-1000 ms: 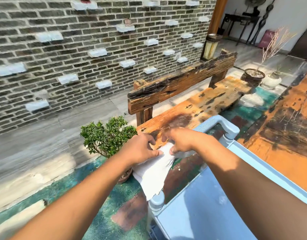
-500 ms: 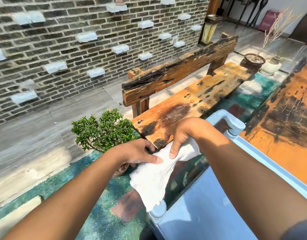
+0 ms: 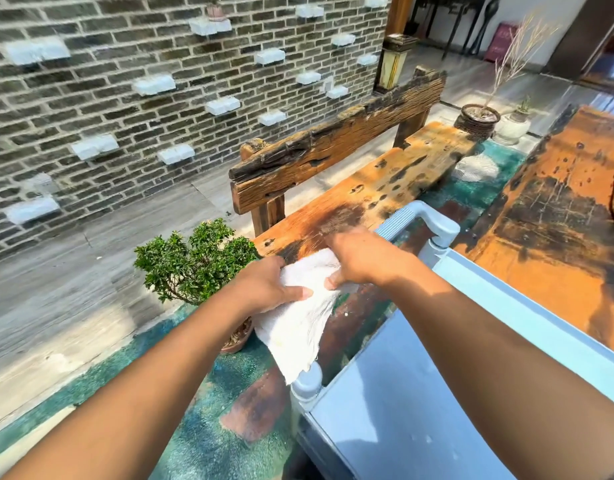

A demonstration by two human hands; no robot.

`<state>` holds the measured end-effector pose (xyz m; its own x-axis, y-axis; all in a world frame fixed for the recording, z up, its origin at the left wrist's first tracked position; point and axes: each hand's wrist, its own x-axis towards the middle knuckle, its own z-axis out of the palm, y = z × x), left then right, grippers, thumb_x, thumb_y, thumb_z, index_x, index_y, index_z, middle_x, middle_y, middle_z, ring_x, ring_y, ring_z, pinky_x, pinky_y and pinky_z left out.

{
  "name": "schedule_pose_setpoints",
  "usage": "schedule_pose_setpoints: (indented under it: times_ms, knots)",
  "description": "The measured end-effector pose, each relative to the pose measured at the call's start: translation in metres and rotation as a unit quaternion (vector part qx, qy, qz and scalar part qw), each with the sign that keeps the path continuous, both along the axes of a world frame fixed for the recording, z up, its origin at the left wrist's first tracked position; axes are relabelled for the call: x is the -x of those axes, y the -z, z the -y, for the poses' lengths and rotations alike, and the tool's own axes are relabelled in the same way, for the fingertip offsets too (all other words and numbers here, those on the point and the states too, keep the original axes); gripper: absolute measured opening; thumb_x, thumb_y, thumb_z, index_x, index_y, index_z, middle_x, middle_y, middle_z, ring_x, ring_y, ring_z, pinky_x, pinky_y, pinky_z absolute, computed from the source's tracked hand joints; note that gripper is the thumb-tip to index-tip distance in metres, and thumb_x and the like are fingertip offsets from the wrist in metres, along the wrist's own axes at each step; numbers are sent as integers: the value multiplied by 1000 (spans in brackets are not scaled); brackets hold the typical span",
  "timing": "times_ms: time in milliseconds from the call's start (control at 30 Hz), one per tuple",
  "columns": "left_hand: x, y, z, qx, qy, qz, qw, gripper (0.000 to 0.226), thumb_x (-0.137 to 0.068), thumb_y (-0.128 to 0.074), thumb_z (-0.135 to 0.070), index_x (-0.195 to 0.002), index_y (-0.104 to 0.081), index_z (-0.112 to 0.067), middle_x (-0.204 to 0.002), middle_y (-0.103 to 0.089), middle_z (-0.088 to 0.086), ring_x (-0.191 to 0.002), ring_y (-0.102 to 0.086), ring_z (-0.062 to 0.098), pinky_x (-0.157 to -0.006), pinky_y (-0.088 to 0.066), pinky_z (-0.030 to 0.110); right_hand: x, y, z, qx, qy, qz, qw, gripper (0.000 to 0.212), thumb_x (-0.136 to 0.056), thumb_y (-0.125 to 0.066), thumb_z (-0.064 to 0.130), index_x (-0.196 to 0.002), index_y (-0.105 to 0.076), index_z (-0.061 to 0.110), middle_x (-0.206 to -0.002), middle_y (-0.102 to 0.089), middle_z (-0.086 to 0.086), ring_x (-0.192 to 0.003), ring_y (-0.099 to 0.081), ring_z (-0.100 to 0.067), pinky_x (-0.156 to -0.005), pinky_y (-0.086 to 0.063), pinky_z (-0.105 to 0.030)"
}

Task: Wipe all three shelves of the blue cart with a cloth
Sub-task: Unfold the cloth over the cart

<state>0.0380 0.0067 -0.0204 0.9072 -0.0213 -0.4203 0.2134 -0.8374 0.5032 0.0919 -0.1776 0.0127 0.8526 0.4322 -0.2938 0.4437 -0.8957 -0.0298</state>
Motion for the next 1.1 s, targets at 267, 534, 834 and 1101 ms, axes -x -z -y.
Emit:
schedule_pose_setpoints:
  times_ms: [267,534,834,1101]
  knots:
    - [53,-28,49,-46,104,182,977,28,-85,-72,-24,-108,-61,-12,-105,-65,5,-97,-61,22,-81,-47,29,77,-1,79,-129,35,51,990,25,-87,-73,29,-99,-54,18,-99,-49,-4,-101,-51,-24,-76,-35,-33]
    - [105,-36,122,-52,253,185,948,30,-82,-75,-26,-91,-54,-8,-99,-65,15,-95,-59,32,-79,-44,41,191,15,174,-243,216,-21,945,35,-80,-77,33,-90,-45,27,-91,-66,-4,-78,-61,-27,-61,-46,-36]
    - [138,-10,143,78,334,38,939,28,-79,-82,-23,-85,-57,-12,-83,-66,19,-69,-60,26,-61,-48,40,297,51,210,-367,292,-49,882,22,-86,-78,37,-92,-60,26,-90,-61,9,-82,-57,-12,-66,-41,-27]
    - [86,37,133,166,349,-112,916,25,-80,-79,-9,-95,-65,5,-85,-68,18,-78,-62,23,-72,-48,38,320,105,185,-540,414,-139,720,34,-91,-76,30,-94,-56,2,-83,-51,-3,-75,-51,-16,-66,-35,-33]
